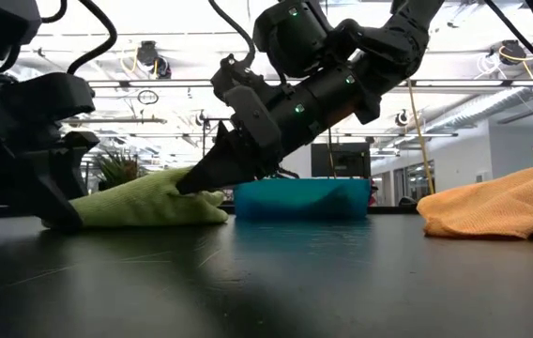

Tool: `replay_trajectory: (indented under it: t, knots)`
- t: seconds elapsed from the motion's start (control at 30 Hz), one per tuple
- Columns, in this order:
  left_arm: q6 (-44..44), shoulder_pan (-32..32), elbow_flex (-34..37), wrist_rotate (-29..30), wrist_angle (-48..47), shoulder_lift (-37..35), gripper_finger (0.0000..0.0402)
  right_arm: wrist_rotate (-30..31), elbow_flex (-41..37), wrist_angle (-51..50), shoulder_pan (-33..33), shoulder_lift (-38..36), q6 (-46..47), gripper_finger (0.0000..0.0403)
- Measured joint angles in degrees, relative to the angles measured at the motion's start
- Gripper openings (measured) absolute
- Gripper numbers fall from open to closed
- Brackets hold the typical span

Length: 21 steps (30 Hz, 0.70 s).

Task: Fold microfiber towels
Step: Stack the green microfiber cloth on top of the orange microfiber cloth into the blue bin

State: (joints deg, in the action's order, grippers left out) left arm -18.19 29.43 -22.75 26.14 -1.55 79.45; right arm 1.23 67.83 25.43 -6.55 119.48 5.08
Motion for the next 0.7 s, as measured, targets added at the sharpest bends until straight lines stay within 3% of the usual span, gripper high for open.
replay_trajectory:
  t: [0.17,0.53,0.7]
  knots:
    - [2.18,-0.15,-0.91,-1.22,-0.32,0.1,0.0016,0.05,0.0,-0.6,-0.26,-0.67,-6.64,0.0039]
    - [-4.47,-4.01,-1.11,-8.19,-0.19,-2.14,0.0008,0.64,0.04,-3.45,-0.65,-6.52,-16.78,0.0177]
    - [-6.09,-5.91,-1.11,-10.53,0.07,-5.43,0.0011,1.82,0.04,-2.34,-2.38,-6.38,-17.76,0.0218]
